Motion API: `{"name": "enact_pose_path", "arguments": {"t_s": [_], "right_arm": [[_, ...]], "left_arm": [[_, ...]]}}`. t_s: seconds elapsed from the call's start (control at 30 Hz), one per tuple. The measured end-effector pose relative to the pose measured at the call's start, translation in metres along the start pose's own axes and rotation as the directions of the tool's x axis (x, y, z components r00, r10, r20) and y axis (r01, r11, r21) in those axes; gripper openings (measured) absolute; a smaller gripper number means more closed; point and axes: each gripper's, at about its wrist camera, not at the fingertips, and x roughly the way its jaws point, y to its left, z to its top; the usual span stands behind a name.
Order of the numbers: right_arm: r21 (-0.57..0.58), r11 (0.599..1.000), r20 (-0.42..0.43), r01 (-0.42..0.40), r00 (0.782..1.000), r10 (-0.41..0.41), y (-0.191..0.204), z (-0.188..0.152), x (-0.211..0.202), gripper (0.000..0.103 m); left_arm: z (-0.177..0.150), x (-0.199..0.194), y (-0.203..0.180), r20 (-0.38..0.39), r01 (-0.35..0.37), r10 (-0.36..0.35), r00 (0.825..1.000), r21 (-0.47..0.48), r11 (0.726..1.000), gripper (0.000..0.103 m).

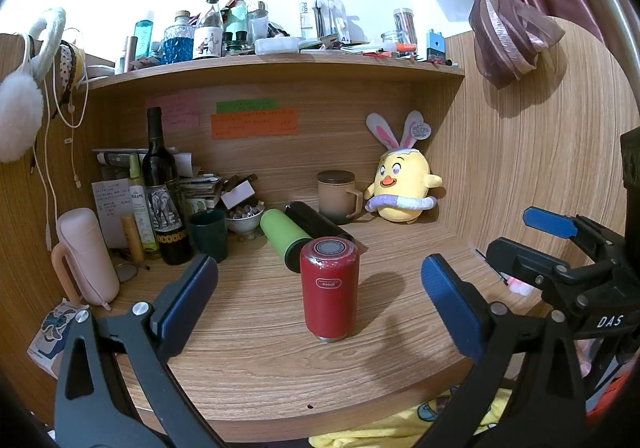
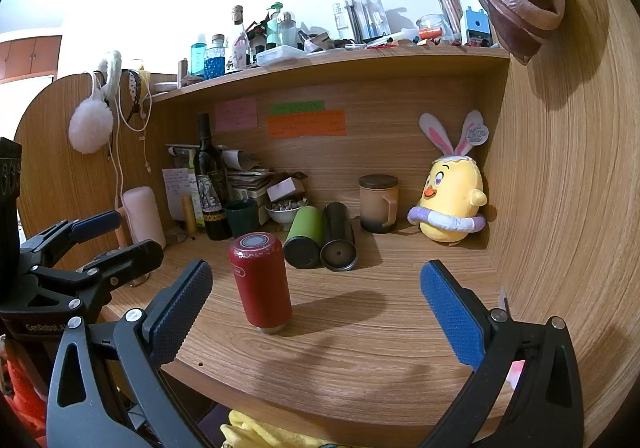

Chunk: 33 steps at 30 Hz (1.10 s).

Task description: Flip cup upside down

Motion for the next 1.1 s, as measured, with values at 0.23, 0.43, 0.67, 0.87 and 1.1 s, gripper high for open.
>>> {"name": "enact_pose_path", "arguments": {"t_s": [0.23, 0.43, 0.67, 0.87, 1.1], "right_arm": [[0.0, 1.0, -0.001, 0.0, 1.0, 0.0, 0.0006, 0.0, 0.0, 0.103], [0.0, 1.0, 0.0, -0.001, 1.0, 0.001, -0.0002, 0.0001, -0.0001, 0.103], [-0.001, 1.0, 0.0, -0.003, 1.0, 0.003, -0.0008, 0.0003, 0.0002, 0.103], [-0.002, 1.0, 0.0, -0.003, 1.0, 0.003, -0.0009, -0.0001, -0.0002, 0.103], [-0.001, 1.0, 0.0, -0.002, 1.0, 0.002, -0.0003, 0.0, 0.0005, 0.103]], "left_arm": [[-0.0009, 0.0, -0.0006, -0.004, 0.012, -0.012, 1.0, -0.002, 1.0, 0.103], [-0.0013, 0.0003, -0.0016, -0.006, 0.015, -0.015, 1.0, -0.004, 1.0, 0.103], [-0.0019, 0.0009, -0.0024, -0.011, 0.019, -0.019, 1.0, -0.006, 1.0, 0.103], [-0.0032, 0.0028, -0.003, -0.021, 0.021, -0.021, 1.0, -0.017, 1.0, 0.103], [-0.0036, 0.0029, -0.0036, -0.02, 0.019, -0.02, 1.0, -0.016, 1.0, 0.103]]}}
